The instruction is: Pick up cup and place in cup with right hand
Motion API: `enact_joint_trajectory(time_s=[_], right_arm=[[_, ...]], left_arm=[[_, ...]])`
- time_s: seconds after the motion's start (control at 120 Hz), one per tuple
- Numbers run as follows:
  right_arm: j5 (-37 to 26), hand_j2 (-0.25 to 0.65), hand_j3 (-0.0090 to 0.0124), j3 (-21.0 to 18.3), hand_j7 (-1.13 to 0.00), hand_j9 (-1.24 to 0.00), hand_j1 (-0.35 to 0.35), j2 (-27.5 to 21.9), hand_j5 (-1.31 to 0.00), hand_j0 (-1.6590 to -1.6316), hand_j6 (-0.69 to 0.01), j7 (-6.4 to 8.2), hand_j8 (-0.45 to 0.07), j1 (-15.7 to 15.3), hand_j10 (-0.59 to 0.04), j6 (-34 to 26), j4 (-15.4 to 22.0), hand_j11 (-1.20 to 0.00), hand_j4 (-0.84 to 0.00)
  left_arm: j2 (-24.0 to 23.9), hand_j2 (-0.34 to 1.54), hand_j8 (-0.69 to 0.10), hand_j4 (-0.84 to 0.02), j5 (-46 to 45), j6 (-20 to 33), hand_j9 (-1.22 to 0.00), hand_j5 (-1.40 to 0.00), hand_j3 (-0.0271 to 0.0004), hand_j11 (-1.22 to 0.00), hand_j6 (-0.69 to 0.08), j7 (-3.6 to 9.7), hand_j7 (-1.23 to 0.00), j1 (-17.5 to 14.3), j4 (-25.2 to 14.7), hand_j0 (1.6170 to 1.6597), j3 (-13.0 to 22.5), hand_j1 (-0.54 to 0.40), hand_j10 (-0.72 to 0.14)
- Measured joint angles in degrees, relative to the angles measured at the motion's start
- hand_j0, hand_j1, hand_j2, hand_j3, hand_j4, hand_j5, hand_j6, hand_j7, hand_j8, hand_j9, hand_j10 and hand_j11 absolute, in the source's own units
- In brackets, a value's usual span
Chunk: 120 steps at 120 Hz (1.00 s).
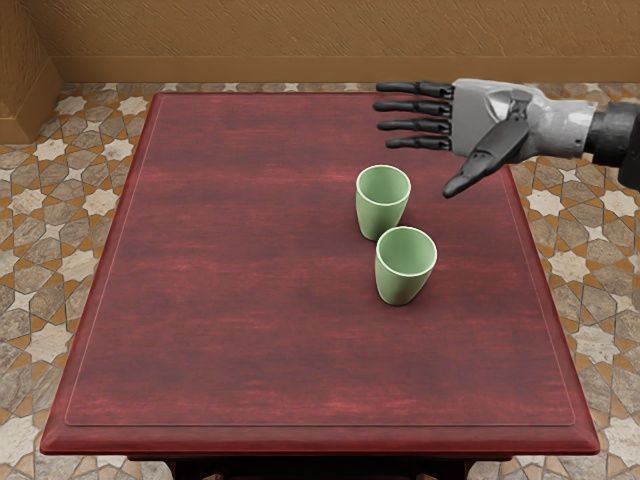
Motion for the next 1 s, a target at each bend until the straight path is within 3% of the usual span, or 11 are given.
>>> enact_joint_trajectory(time_s=[0.117,0.225,0.308,0.4,0.517,0.592,0.783,1.0], right_arm=[[-5.0,-0.012,0.0000,0.2,-0.09,-0.09,-0.270,2.2,-0.09,-1.6580,-0.065,-4.13,-0.065,1.7,-0.066,0.0,0.5,-0.09,-0.066],[-21.6,-0.009,0.0000,0.0,-0.06,-0.06,-0.290,3.6,-0.06,-1.6581,-0.050,-5.82,-0.050,6.5,-0.050,0.0,0.8,-0.06,-0.050],[-34.5,-0.007,0.0000,-0.9,-0.05,-0.05,-0.300,6.3,-0.05,-1.6581,-0.042,-8.84,-0.042,10.5,-0.042,-0.7,0.9,-0.05,-0.042],[-45.5,-0.006,0.0000,-2.8,-0.04,-0.04,-0.308,10.5,-0.05,-1.6581,-0.035,-10.52,-0.035,12.7,-0.035,-4.3,1.0,-0.04,-0.035],[-53.6,-0.006,0.0000,-8.3,-0.04,-0.04,-0.310,15.6,-0.04,-1.6581,-0.035,-11.32,-0.034,14.2,-0.034,-14.5,0.9,-0.04,-0.034],[-55.9,-0.011,0.0000,-10.2,-0.08,-0.08,-0.278,17.5,-0.08,-1.6581,-0.062,-11.52,-0.062,14.7,-0.061,-17.9,0.5,-0.08,-0.062],[-58.7,-0.029,0.0000,-13.4,-0.20,-0.20,-0.168,20.5,-0.20,-1.6581,-0.154,-11.67,-0.153,15.0,-0.153,-21.9,-1.2,-0.20,-0.153],[-59.6,-0.038,0.0000,-15.5,-0.25,-0.25,-0.116,21.7,-0.25,-1.6581,-0.198,-11.70,-0.198,14.7,-0.197,-23.4,-1.4,-0.25,-0.197]], left_arm=[[0.0,0.00,0.000,0.000,0.0,0.0,0.00,0.00,-0.0001,0.00,0.000,0.00,0.00,0.0,0.0,1.6581,0.0,0.349,0.000],[0.0,0.00,0.000,0.000,0.0,0.0,0.00,0.00,-0.0001,0.00,0.000,0.00,0.00,0.0,0.0,1.6581,0.0,0.349,0.000],[0.0,0.00,0.000,0.000,0.0,0.0,0.00,0.00,-0.0001,0.00,0.000,0.00,0.00,0.0,0.0,1.6581,0.0,0.349,0.000],[0.0,0.00,0.000,0.000,0.0,0.0,0.00,0.00,0.0000,0.00,0.000,0.00,0.00,0.0,0.0,1.6581,0.0,0.349,0.000],[0.0,0.00,0.000,0.000,0.0,0.0,0.00,0.00,0.0000,0.00,0.000,0.00,0.00,0.0,0.0,1.6581,0.0,0.349,0.000],[0.0,0.00,0.000,0.000,0.0,0.0,0.00,0.00,0.0000,0.00,0.000,0.00,0.00,0.0,0.0,1.6581,0.0,0.349,0.000],[0.0,0.00,0.000,0.000,0.0,0.0,0.00,0.00,0.0000,0.00,0.000,0.01,0.00,0.0,0.0,1.6581,0.0,0.349,0.000],[0.0,0.00,0.000,0.000,0.0,0.0,0.00,0.00,0.0000,0.00,0.000,0.00,0.00,0.0,0.0,1.6581,0.0,0.349,0.000]])
